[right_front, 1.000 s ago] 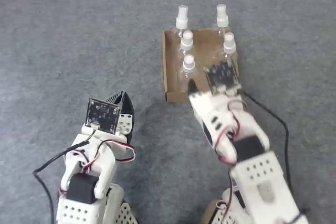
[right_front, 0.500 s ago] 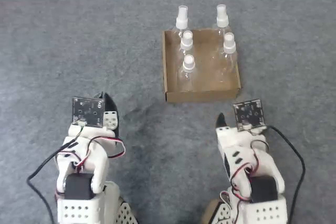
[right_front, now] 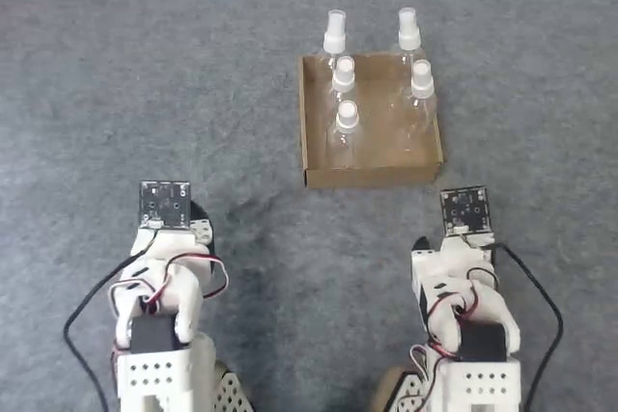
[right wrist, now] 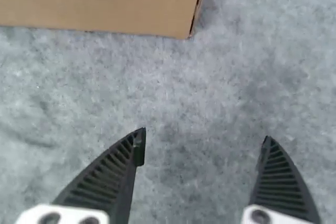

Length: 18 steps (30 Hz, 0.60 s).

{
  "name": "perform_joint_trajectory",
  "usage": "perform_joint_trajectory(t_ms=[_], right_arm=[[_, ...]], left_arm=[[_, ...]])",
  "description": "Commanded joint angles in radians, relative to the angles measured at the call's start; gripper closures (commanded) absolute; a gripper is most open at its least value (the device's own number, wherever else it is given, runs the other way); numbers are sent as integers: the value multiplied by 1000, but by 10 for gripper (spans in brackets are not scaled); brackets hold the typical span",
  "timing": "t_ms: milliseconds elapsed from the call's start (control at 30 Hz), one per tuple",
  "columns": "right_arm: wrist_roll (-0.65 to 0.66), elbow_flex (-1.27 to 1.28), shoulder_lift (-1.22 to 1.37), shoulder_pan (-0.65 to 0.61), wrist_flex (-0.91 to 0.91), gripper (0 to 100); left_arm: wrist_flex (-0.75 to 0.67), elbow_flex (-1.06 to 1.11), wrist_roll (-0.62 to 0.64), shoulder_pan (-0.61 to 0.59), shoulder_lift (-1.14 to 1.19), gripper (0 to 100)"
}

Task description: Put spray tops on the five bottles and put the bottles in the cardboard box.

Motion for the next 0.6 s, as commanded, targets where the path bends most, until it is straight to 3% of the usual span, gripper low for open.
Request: perform_joint_trajectory(t_ms=[0,267,567], right_arm=[[14,8,-19,13,-5,718],[14,28,-19,13,30,718],[12,28,-19,15,125,759]], left_arm=[[-3,-5,0,-3,-15,987],[236,-5,-2,-3,-15,987],[242,-5,-2,-3,-15,987]])
